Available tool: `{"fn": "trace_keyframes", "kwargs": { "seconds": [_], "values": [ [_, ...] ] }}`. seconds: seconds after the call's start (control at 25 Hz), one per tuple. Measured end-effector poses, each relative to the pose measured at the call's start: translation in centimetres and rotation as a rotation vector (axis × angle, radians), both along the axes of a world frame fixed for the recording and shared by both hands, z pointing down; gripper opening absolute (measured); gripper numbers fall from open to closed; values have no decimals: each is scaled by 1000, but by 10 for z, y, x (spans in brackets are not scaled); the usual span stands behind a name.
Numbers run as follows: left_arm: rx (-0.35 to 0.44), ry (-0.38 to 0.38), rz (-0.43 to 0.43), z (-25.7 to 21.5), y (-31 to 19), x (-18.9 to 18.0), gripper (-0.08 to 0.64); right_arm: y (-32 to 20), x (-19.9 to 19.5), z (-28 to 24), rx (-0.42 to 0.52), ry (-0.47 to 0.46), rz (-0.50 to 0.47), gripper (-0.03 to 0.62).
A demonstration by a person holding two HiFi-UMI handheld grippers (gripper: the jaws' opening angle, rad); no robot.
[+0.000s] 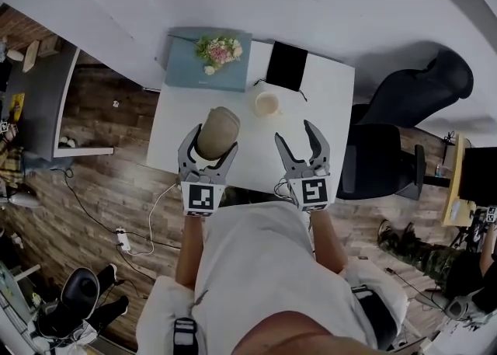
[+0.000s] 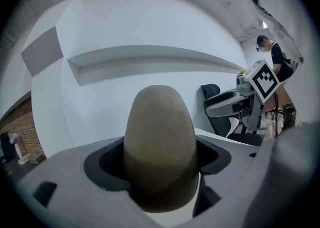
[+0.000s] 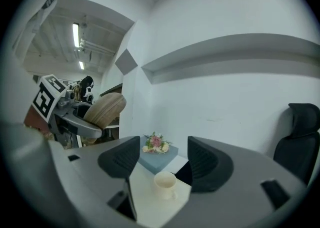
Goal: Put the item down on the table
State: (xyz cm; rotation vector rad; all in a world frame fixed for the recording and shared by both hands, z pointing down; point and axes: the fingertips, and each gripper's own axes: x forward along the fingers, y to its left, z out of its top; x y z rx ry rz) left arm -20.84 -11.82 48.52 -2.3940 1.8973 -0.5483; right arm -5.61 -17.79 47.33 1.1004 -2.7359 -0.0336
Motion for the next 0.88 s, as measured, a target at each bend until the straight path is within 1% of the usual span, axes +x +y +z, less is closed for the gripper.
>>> {"fn": "trace_keyframes", "kwargs": {
  "seconds": [0.2,0.4,0.64,0.8,0.88],
  "values": [
    [-37,4,0,13,-5,19,394,-5,13,10,-24,-7,-17,301],
    [-79,1,36,29,-9,31,394,-7,25,22,-49,-4,4,301],
    [-120,8,120,50,-17,36,394,-5,31,43,-87,27,64,298],
    [-180,11,173,78,-14,36,394,1,32,53,-108,49,115,298],
    [-193,2,208,85,-16,38,394,3,33,56,-115,61,137,298]
  ]
}}
